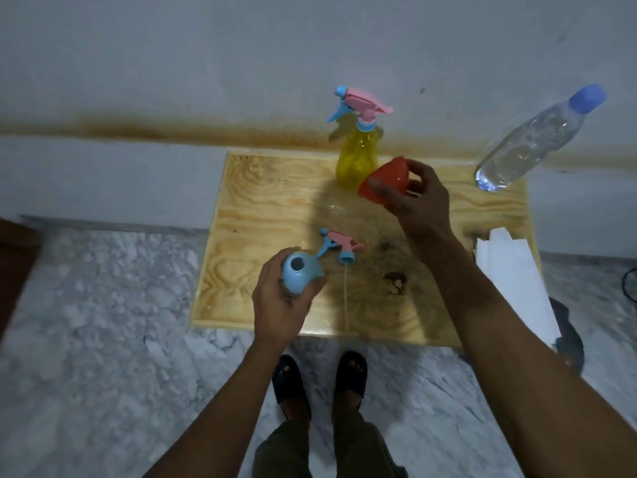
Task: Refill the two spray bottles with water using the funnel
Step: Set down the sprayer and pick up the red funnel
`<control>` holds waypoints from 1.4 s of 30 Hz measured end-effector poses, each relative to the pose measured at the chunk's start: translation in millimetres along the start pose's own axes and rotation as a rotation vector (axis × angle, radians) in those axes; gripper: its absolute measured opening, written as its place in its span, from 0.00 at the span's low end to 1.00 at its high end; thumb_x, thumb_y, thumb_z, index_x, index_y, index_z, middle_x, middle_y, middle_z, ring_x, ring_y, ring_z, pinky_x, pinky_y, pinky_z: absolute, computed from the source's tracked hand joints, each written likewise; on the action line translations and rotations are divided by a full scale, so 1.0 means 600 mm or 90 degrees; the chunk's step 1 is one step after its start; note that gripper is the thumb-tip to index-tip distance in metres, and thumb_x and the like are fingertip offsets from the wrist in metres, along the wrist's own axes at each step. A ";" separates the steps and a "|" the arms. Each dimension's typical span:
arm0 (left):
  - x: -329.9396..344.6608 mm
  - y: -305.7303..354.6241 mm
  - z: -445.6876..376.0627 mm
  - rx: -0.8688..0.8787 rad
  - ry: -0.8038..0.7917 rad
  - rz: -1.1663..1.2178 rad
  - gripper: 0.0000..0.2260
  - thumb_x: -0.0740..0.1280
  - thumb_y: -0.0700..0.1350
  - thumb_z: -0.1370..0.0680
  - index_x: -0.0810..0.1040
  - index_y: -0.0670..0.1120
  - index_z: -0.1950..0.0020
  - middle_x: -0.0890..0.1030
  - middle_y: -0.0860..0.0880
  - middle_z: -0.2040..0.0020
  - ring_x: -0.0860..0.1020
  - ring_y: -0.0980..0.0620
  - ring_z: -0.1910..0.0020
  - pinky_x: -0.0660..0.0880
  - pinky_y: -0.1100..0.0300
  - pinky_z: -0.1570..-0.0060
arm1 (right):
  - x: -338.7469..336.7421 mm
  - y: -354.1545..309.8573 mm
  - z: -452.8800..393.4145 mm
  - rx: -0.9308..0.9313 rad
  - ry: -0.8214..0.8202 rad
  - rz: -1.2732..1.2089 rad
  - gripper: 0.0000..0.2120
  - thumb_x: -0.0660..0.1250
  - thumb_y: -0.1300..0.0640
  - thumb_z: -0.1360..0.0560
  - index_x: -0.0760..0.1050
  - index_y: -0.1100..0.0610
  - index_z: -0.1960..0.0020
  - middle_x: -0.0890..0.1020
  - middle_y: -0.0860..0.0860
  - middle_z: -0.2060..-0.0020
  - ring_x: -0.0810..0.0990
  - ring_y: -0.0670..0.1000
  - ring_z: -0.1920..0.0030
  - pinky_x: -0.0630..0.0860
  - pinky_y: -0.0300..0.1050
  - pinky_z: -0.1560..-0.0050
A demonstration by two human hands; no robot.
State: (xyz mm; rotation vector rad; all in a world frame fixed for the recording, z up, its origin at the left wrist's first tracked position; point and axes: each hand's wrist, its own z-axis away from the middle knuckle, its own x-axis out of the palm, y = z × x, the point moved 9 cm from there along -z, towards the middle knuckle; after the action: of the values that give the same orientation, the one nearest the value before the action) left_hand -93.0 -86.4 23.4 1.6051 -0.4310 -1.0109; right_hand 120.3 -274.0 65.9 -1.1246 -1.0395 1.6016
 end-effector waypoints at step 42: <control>-0.033 -0.026 0.004 -0.043 -0.090 -0.097 0.35 0.80 0.52 0.34 0.71 0.47 0.30 0.79 0.50 0.41 0.77 0.53 0.46 0.74 0.59 0.51 | 0.106 -0.012 0.253 -0.158 -0.114 0.107 0.42 0.82 0.59 0.35 0.65 0.51 0.28 0.73 0.45 0.34 0.74 0.42 0.34 0.80 0.40 0.46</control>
State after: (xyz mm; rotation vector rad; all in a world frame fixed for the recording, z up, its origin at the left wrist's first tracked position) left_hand -109.8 -69.1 16.5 1.5291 -0.3690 -1.2469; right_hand -36.3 -232.4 94.7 -1.2787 -1.3200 1.7658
